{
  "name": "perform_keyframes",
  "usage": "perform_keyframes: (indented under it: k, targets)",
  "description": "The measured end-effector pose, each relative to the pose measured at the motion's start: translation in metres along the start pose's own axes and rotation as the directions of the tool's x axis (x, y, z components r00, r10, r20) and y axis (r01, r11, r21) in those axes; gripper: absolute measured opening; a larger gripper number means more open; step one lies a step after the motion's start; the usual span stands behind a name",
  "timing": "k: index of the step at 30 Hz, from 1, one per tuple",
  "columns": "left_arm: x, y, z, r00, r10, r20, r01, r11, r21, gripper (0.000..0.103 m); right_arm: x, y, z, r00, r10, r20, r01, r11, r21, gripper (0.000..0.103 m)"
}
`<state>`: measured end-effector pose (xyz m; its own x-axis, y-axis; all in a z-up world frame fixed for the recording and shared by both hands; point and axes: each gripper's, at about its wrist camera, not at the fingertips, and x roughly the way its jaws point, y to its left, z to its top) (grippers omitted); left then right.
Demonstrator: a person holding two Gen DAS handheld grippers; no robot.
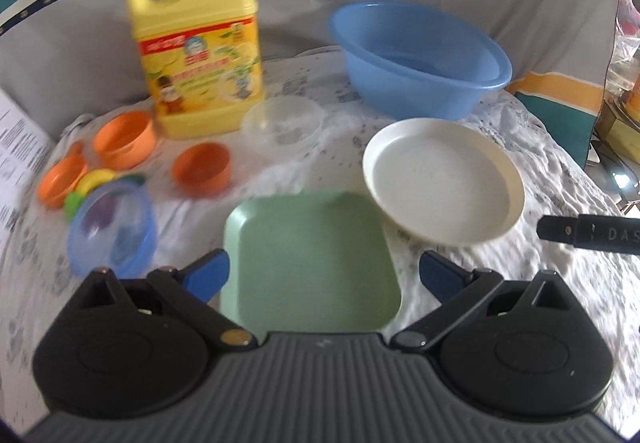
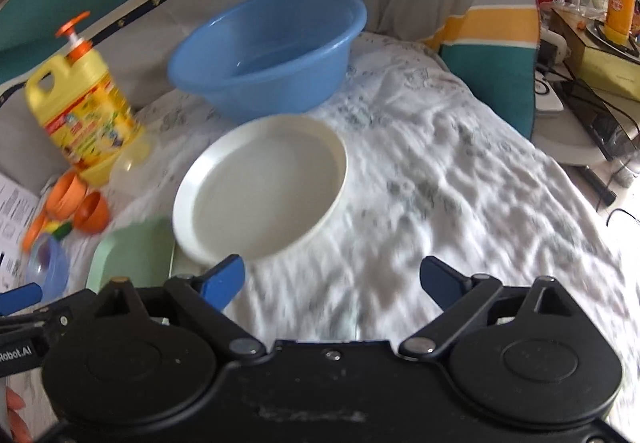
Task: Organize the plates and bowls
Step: 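Reach the right gripper to the white round plate rim and grasp it, then lift the white plate with the right gripper and lower it beside the instruction sheet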
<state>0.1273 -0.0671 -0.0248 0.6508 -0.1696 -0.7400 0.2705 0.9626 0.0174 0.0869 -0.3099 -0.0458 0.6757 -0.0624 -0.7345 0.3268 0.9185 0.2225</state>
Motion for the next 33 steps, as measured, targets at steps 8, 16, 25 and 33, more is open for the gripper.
perform_keyframes:
  k: [8,16,25,33]
  targets:
    - [0.052,-0.018,0.044,0.999,-0.019,-0.031,0.020,0.999,0.045,0.103,0.055,-0.010,0.033,1.000,0.001,0.010,-0.001,1.000,0.021,0.060]
    - [0.097,-0.030,0.071,0.998,-0.015,-0.068,0.018,0.999,0.041,0.095,0.088,-0.016,0.031,1.000,-0.007,-0.018,0.008,0.999,0.032,0.017]
    - [0.134,-0.060,0.076,0.992,-0.042,-0.121,0.055,0.993,0.104,0.079,0.080,-0.032,0.019,1.000,-0.005,0.008,0.005,1.000,0.011,0.012]
    - [0.149,-0.068,0.072,0.983,-0.069,-0.167,0.087,0.991,0.099,0.057,0.080,-0.027,0.017,1.000,-0.018,0.026,0.018,0.999,-0.027,0.013]
